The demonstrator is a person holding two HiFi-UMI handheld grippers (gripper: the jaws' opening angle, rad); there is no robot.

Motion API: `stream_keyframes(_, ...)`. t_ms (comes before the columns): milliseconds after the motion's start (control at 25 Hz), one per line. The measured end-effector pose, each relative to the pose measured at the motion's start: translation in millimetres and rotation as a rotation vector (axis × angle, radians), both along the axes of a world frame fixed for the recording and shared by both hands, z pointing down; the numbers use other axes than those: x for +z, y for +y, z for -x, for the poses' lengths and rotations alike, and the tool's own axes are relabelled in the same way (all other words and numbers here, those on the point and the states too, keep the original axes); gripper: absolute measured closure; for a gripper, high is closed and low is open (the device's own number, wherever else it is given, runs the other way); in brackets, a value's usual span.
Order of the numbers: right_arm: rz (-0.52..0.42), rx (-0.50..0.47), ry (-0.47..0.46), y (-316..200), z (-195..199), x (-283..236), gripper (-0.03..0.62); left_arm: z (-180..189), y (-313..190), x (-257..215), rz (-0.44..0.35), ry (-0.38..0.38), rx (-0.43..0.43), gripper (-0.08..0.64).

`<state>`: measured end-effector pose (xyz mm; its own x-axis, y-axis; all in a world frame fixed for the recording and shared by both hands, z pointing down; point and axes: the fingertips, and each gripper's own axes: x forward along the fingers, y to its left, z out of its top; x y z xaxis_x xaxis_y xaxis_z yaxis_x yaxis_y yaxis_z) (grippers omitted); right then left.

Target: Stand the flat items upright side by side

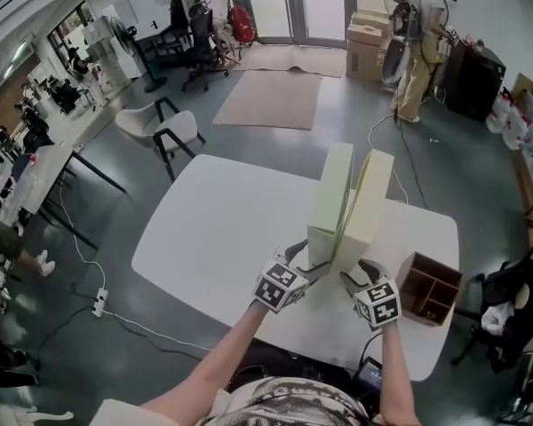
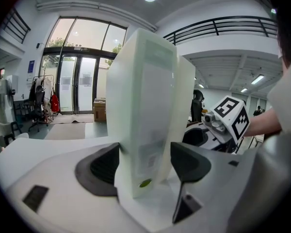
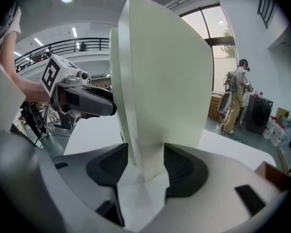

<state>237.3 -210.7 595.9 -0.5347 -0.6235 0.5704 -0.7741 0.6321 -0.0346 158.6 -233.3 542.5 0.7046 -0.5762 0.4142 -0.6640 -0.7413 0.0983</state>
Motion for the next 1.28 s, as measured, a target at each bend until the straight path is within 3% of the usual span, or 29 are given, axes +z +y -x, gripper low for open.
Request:
stream_keyframes(320,0.001,0.011,-0.055,32,3,-6,0.357,14,24,8,0.022,-0.002,-0.031,0.235)
stream_keyframes(880,0.135,-0.041,-0.195,132,49,24,0.38,88,154,53,0.169,0.023,-0.215,0.256)
stream_keyframes(1120,0.136,-0.072,-0.28,145,67,11,0.388,105,174,46,0.126,0.06,-0.271,0.259)
stream_keyframes(1280,0.107,-0.115,-0.286,154,87,-3,0.4,119,188,33,0.091,0.095,-0.3,0.267)
